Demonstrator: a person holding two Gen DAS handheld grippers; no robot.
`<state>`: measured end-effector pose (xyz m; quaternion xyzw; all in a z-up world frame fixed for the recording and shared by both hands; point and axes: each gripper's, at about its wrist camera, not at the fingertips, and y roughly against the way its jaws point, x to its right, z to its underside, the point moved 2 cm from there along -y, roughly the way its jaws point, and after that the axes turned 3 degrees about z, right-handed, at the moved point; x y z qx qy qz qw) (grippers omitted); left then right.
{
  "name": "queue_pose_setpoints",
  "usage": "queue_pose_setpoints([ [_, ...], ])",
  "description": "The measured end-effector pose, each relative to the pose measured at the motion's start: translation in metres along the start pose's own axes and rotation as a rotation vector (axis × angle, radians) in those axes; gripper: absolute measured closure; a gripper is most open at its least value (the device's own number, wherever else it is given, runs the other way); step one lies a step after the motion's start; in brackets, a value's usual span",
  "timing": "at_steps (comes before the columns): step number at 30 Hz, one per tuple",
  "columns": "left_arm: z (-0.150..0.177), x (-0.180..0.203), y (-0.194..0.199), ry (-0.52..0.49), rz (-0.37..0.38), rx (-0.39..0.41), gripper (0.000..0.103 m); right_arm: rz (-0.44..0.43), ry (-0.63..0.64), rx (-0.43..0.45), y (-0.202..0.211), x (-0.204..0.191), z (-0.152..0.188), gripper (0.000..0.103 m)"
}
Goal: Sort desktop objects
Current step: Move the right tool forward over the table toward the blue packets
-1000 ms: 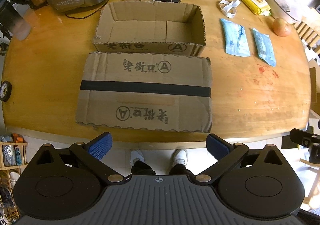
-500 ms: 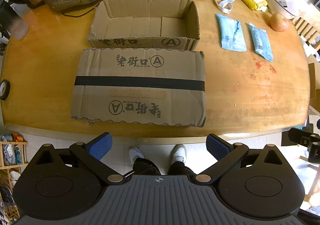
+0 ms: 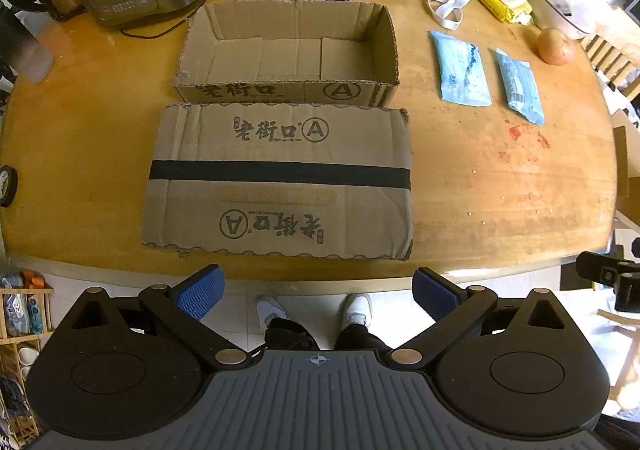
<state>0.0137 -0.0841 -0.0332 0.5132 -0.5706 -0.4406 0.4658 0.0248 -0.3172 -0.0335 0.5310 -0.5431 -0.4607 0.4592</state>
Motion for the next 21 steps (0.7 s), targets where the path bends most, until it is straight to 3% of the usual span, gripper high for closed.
queue_pose_setpoints([
  [21, -0.002, -0.002, -0.002, -0.004, 0.006, -0.015, 0.000, -0.046, -0.008, -0.187, -0.031, 0.028, -0.027, 0.000],
])
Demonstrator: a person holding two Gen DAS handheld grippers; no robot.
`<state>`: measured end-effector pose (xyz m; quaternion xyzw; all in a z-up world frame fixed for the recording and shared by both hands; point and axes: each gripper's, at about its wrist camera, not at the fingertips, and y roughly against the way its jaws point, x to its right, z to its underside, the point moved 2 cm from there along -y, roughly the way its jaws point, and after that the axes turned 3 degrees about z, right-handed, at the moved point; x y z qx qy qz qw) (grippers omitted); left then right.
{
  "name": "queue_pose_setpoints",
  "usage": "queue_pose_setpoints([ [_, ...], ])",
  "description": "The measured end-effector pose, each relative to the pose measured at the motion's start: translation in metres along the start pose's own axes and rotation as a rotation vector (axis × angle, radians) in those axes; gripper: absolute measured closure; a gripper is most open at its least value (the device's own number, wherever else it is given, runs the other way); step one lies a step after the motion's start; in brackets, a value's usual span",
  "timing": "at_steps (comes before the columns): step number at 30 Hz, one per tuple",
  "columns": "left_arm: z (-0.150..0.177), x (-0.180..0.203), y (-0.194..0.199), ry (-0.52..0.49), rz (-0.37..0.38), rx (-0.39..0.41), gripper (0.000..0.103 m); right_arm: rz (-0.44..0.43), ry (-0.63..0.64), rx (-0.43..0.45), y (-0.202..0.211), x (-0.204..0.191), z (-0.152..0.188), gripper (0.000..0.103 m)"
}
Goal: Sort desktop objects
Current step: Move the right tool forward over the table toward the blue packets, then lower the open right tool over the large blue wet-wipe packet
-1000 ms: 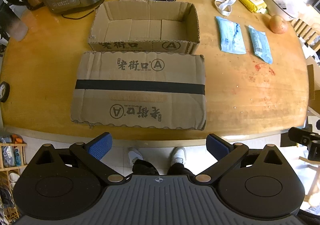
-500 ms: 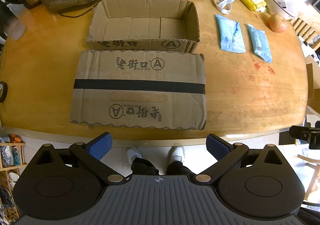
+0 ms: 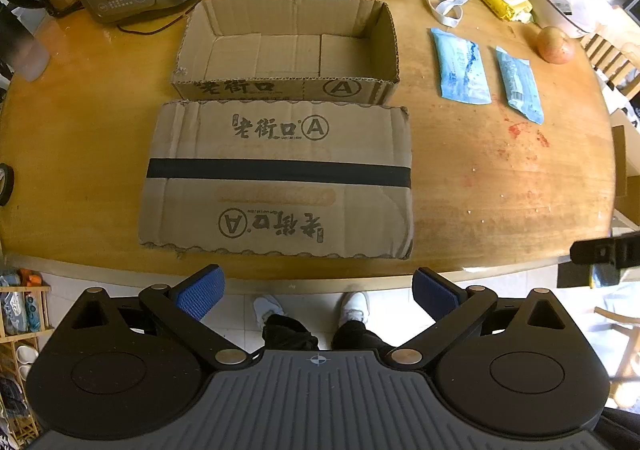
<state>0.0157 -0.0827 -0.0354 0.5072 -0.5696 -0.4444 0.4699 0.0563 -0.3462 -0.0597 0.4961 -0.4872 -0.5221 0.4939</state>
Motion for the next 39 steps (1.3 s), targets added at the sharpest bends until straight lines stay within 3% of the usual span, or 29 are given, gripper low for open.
queue_pose_setpoints([
  [17, 0.005, -0.008, 0.003, -0.006, 0.000, -0.001, 0.000, -0.044, -0.012, -0.020, -0.016, -0.023, -0.016, 0.000],
  [39, 0.007, -0.016, 0.001, 0.006, 0.001, -0.011, 0.000, 0.003, 0.013, 0.049, -0.017, -0.044, -0.064, 0.000],
])
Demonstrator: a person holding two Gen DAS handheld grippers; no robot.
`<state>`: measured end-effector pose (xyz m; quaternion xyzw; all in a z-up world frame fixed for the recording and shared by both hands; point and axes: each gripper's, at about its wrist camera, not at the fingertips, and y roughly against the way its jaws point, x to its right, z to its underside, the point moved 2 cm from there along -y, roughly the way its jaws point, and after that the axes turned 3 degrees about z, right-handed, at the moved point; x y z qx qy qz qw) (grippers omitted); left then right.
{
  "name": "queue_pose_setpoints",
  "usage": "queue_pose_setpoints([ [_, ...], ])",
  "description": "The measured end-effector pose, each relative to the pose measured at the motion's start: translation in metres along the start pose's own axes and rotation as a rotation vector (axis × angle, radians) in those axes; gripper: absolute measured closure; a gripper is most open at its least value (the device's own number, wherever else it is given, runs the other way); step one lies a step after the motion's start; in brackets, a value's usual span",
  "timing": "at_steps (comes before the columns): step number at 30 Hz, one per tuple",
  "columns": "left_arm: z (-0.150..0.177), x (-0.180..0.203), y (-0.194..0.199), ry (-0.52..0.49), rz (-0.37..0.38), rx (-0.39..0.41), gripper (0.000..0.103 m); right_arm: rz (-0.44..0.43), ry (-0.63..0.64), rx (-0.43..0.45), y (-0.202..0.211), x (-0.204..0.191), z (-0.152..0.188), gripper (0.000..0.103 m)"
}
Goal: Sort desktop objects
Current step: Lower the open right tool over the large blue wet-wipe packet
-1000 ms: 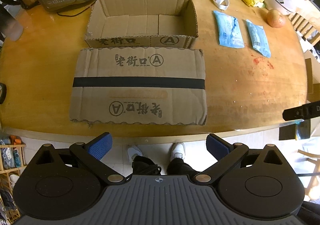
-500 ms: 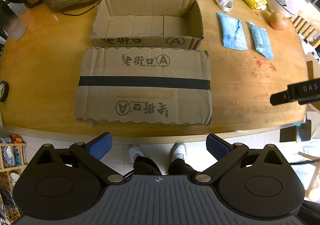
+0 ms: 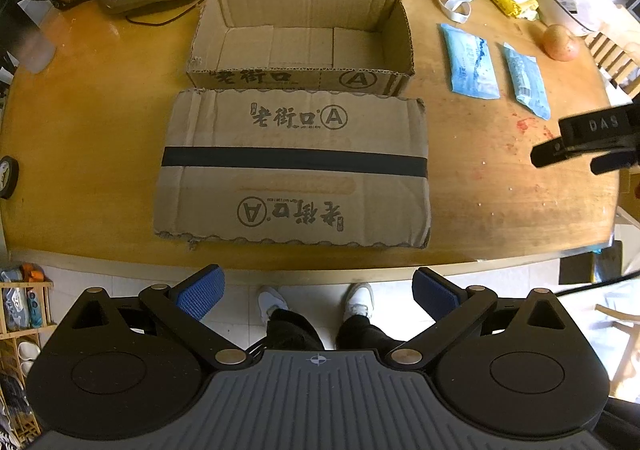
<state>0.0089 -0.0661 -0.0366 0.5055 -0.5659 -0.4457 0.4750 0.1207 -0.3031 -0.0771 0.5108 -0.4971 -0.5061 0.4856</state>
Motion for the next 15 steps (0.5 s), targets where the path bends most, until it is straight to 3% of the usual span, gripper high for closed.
queue_pose_setpoints([
  [15, 0.002, -0.002, 0.000, 0.003, -0.001, -0.006, 0.000, 0.008, -0.020, 0.016, -0.004, -0.001, -0.024, 0.000],
])
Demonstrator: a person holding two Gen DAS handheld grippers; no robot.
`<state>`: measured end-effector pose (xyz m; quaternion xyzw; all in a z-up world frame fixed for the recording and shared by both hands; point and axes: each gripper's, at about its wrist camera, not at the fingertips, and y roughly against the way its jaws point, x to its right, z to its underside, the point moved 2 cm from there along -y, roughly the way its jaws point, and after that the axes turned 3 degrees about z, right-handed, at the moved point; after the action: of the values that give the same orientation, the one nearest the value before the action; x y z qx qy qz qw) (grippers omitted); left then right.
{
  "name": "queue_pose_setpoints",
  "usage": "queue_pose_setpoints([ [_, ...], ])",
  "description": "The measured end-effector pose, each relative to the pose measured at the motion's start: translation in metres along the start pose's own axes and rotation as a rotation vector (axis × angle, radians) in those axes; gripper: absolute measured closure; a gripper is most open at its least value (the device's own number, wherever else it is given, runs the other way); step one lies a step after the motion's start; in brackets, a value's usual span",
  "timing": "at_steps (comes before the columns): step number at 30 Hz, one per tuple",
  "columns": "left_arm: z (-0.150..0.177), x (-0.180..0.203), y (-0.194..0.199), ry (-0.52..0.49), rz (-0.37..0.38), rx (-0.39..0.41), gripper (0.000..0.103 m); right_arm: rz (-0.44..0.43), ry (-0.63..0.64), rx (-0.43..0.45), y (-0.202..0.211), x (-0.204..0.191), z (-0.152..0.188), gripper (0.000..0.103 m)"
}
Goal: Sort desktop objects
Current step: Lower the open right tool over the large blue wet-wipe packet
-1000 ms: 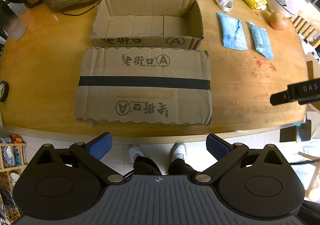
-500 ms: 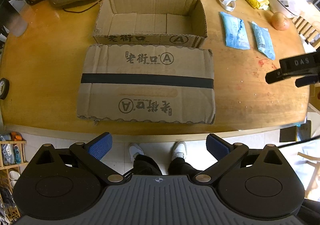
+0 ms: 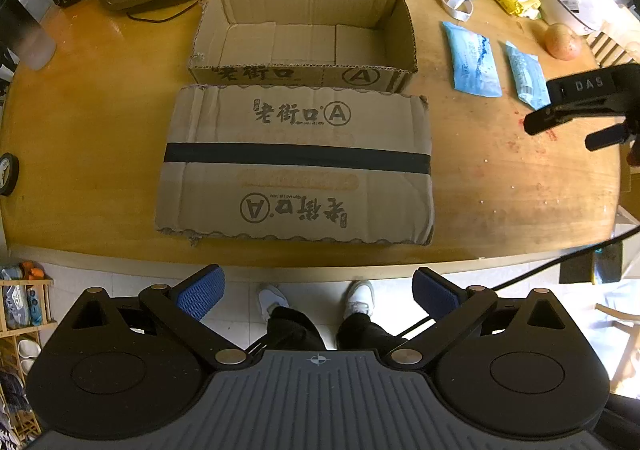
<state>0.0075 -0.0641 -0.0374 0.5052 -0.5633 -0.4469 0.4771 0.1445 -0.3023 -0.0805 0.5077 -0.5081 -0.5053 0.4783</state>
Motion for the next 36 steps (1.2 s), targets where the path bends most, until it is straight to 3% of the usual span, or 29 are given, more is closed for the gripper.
queue_pose_setpoints([
  [36, -0.010, -0.002, 0.002, 0.006, -0.013, 0.013, 0.000, 0.016, -0.013, 0.020, -0.007, -0.003, -0.057, 0.000],
])
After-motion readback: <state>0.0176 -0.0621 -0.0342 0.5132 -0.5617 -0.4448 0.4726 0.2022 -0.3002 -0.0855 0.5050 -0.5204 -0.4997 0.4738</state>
